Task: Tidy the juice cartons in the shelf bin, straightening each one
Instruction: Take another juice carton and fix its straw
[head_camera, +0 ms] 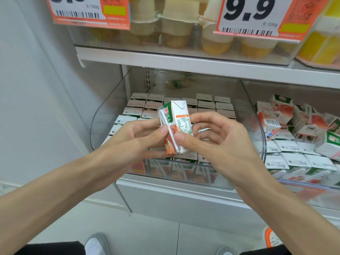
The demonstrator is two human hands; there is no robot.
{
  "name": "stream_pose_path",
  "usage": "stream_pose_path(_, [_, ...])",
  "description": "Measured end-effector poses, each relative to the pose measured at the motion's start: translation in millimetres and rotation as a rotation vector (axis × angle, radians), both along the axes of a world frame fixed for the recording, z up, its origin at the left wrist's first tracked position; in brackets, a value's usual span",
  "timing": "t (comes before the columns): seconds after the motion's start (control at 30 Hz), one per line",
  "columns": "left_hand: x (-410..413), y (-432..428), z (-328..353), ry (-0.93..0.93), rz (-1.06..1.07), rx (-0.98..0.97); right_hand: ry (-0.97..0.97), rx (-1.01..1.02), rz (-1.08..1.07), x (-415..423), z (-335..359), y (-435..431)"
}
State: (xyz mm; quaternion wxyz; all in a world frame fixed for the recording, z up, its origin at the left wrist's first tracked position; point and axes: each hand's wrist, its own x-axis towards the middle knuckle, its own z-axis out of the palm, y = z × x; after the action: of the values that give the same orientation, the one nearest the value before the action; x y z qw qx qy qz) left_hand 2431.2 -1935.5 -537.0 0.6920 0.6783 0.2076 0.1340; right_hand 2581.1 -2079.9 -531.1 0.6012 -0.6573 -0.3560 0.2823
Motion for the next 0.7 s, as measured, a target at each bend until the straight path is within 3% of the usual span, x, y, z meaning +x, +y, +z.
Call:
stream_pose_path(0.43, [-1.2,4.5,-1.6,-0.016,0.072,-0.097,0.043,-0.02,0.058,3.4,3.0,-1.8])
stream_pose_path(0.7, [-0.8,5.0,1.5,0.026,0.122,0.003,0.185,-0.057,0.012,2.5,3.5,-0.4])
